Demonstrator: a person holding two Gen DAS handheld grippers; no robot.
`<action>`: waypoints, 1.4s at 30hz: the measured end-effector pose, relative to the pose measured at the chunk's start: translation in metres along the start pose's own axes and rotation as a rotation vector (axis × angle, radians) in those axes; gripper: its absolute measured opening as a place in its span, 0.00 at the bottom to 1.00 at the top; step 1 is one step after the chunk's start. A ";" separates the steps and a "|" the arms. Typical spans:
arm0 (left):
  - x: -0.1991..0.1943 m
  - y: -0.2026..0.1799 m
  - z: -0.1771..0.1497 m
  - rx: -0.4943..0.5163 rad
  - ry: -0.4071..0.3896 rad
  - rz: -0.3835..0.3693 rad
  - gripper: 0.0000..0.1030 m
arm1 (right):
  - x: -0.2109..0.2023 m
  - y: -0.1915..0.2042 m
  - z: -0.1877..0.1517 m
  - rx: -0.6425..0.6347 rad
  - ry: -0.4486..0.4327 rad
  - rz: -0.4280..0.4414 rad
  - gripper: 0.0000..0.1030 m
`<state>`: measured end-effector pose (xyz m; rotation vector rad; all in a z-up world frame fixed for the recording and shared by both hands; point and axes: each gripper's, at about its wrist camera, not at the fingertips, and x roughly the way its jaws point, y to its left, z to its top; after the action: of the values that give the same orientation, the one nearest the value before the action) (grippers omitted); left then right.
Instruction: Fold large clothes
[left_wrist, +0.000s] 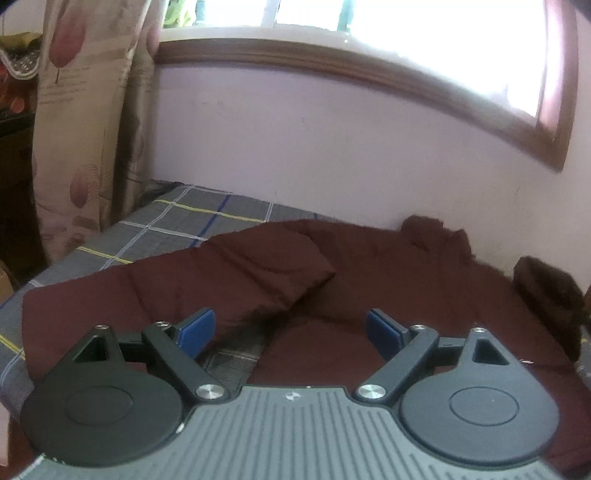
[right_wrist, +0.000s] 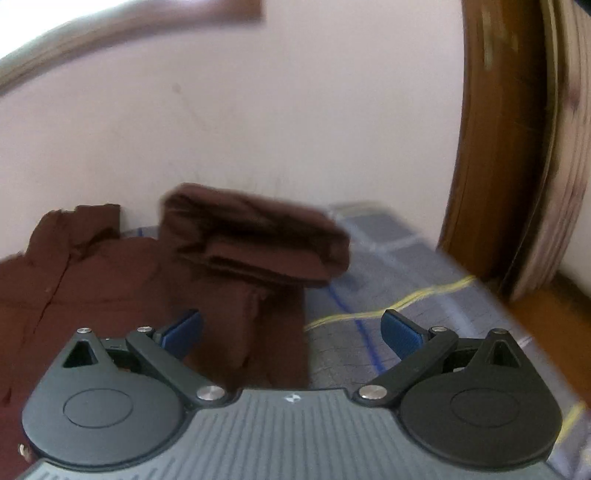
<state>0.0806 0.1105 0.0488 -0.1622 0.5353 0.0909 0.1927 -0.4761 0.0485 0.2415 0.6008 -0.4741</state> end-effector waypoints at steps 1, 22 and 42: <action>0.004 0.000 0.000 0.003 0.004 0.007 0.85 | 0.008 -0.005 0.003 0.050 -0.013 0.053 1.00; 0.009 -0.070 -0.007 0.119 0.014 -0.052 0.93 | -0.049 -0.150 0.083 0.339 -0.297 0.018 0.07; 0.001 -0.089 -0.016 0.171 0.019 -0.112 0.97 | -0.124 -0.366 -0.108 0.805 0.013 -0.310 0.58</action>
<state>0.0850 0.0200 0.0457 -0.0263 0.5494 -0.0654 -0.1294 -0.7107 0.0055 0.9238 0.4340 -1.0068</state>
